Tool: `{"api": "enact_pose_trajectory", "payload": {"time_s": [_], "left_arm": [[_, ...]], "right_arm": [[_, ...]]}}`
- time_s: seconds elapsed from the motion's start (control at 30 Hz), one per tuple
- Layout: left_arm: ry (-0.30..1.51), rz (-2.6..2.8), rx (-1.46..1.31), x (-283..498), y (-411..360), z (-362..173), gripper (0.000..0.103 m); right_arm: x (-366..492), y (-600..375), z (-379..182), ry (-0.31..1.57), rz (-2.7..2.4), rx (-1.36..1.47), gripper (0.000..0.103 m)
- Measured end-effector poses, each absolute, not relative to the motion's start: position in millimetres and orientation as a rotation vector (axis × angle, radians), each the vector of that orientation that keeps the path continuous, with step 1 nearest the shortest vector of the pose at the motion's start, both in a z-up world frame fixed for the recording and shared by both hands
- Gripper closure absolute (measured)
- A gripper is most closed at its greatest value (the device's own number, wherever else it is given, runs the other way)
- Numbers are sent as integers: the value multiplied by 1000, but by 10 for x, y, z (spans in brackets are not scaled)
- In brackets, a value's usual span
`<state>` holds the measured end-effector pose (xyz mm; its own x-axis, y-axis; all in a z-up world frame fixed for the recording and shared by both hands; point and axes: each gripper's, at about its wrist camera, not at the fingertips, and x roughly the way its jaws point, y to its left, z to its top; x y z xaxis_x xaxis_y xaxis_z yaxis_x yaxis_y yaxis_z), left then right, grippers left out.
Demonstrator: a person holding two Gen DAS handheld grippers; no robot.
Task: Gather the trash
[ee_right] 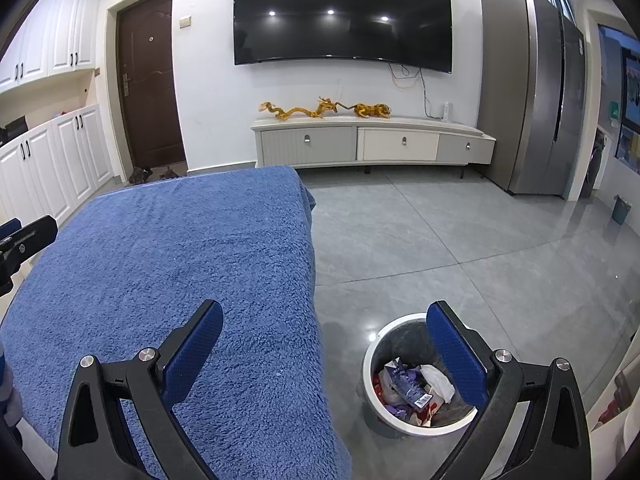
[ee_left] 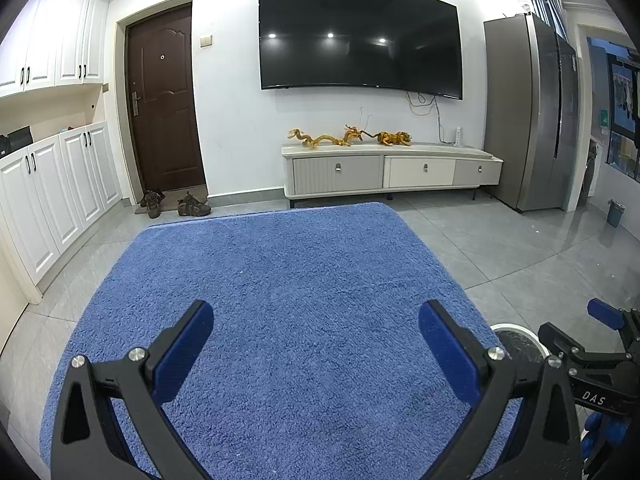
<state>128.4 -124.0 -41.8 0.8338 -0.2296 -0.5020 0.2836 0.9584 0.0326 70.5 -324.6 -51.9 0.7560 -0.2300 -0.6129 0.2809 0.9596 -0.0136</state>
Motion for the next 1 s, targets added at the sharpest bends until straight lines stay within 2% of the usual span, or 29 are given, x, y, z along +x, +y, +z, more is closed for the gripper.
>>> {"api": "enact_pose_trajectory", "payload": {"time_s": [1.0], "left_arm": [[523, -284, 110, 1268, -1247, -427, 0]], "right_arm": [[672, -3242, -553, 651, -296, 87, 1]]}}
